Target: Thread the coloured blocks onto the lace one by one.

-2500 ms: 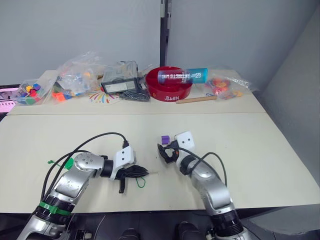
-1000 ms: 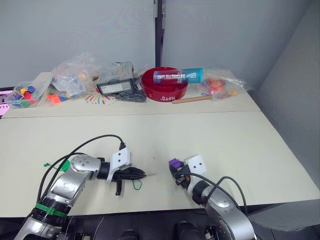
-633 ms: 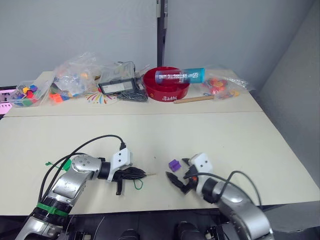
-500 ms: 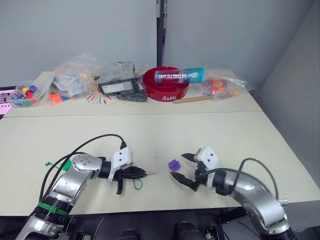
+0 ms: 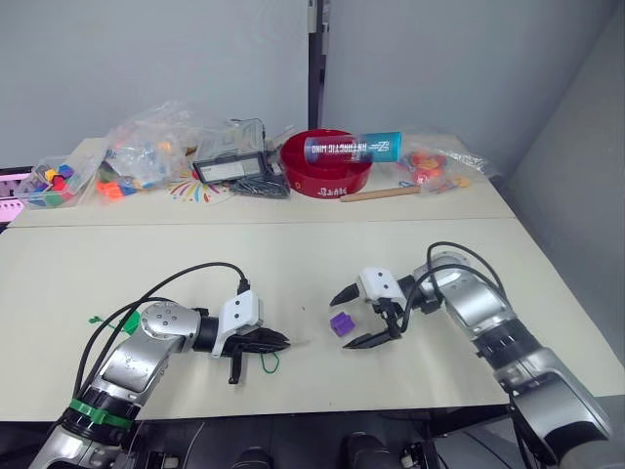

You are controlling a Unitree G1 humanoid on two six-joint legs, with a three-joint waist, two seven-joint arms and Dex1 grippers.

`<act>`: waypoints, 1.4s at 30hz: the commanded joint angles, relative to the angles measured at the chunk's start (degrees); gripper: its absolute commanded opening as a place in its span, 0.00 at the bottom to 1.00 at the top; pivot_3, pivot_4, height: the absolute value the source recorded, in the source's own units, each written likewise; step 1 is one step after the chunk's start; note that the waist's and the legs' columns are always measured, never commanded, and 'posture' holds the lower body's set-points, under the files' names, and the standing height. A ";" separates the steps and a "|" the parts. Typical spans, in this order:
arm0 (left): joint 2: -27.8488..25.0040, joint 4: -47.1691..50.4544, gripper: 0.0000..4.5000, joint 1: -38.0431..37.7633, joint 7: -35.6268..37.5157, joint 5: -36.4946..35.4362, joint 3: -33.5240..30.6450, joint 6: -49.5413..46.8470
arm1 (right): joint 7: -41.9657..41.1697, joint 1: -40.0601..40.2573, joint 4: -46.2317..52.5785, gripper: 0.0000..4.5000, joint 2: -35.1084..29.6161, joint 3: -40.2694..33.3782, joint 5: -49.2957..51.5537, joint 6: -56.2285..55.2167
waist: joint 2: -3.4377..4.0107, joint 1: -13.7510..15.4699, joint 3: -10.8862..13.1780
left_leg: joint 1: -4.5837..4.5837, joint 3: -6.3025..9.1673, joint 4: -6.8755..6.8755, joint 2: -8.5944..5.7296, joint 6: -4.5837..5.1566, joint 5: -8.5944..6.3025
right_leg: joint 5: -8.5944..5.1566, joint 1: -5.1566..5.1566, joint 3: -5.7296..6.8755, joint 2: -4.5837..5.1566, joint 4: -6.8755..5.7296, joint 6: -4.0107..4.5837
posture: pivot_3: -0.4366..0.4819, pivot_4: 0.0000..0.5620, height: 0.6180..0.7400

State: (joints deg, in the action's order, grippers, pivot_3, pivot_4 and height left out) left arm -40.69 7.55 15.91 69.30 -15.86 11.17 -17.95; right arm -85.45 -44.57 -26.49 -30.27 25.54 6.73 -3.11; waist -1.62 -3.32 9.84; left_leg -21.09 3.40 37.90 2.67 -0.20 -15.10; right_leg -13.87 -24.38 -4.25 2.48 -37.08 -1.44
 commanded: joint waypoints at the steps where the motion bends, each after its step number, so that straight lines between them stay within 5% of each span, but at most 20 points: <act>1: -0.55 3.39 0.00 -0.26 -0.73 -1.01 -0.99 -1.24 | -3.04 -2.77 -5.36 1.00 1.44 -0.80 -0.94 -5.56 | 0.01 0.15 0.00 | 0.00 0.00 0.00 0.00 0.00 0.00 | 0.00 0.00 0.00 0.01 0.00 0.00 | 0.48 0.27 0.92; 11: -0.62 6.01 0.00 -0.85 -2.15 -1.06 -1.18 -2.90 | -2.35 -0.95 -6.77 0.33 3.42 -3.94 -0.24 -5.52 | 0.02 0.71 0.01 | 0.04 0.01 0.00 0.00 0.00 0.00 | 0.01 0.00 0.02 -0.01 -0.06 0.02 | 0.48 0.27 0.92; 24: 1.05 2.81 0.00 2.17 -3.81 1.89 1.35 -1.33 | 17.03 17.29 25.26 0.33 3.64 -5.90 -1.41 23.25 | 0.04 0.55 -0.01 | 0.10 0.02 0.00 0.01 0.00 0.00 | 0.01 0.02 0.02 -0.05 -0.12 0.02 | 0.48 0.27 0.92; 42: 5.15 2.01 0.00 4.86 -6.46 5.33 4.28 -0.90 | 20.72 20.97 33.59 0.33 1.95 -4.24 -0.25 29.28 | 0.03 0.67 -0.01 | 0.10 0.01 0.00 0.00 0.00 0.00 | 0.00 0.05 0.02 -0.06 -0.08 0.01 | 0.48 0.27 0.92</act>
State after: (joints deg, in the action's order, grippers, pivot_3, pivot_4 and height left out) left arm -35.75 8.98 19.64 63.13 -10.33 15.87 -19.80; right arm -64.01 -24.45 6.28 -28.05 19.58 5.84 25.41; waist -1.58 -2.66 9.83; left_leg -20.99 3.41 37.90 2.67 -0.21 -15.09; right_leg -13.86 -24.33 -4.23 2.42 -37.16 -1.42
